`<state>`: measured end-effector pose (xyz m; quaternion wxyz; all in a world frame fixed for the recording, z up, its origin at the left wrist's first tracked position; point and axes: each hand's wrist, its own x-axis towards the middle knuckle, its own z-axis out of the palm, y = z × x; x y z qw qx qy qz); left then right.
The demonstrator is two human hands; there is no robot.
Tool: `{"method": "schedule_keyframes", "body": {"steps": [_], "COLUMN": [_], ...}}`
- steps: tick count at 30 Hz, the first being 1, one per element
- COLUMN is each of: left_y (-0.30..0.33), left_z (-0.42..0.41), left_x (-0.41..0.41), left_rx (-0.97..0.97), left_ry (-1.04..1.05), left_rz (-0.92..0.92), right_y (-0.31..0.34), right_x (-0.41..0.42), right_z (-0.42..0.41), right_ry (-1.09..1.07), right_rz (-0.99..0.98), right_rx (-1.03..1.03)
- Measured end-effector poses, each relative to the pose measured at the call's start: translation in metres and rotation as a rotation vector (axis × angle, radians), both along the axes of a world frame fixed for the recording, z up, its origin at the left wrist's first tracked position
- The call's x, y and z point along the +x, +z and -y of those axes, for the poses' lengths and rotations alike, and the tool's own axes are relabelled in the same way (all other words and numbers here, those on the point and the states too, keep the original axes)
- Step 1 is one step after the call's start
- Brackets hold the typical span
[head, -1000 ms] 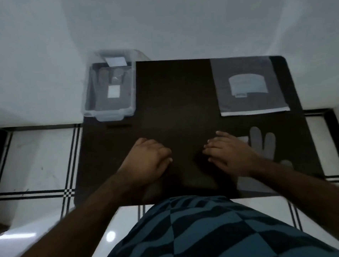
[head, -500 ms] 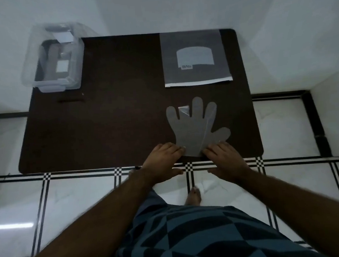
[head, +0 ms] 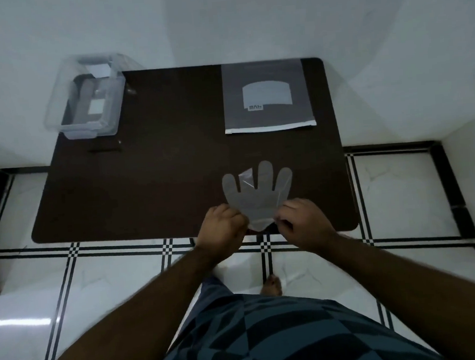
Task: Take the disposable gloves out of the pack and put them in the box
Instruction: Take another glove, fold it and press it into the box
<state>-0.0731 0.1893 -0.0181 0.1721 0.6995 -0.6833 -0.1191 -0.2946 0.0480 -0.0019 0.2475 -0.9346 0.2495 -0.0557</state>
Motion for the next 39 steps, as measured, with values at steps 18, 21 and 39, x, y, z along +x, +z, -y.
{"method": "schedule_keyframes", "body": {"steps": [18,21,39], "left_y": [0.194,0.210,0.228], "left_z": [0.074,0.078,0.102], "left_x": [0.185,0.227,0.537], "left_rx": [-0.248,-0.308,-0.232], "left_ry": [0.556,0.579,0.541], "left_rz": [-0.739,-0.770,-0.788], "right_y": [0.194,0.213,0.215], "right_x": [0.218,0.266,0.583], "right_z": [0.102,0.111,0.116], "right_ry": [-0.243,-0.200,-0.358], "right_rz": [0.401,0.427,0.365], "right_rx": [0.863,0.828,0.662]}}
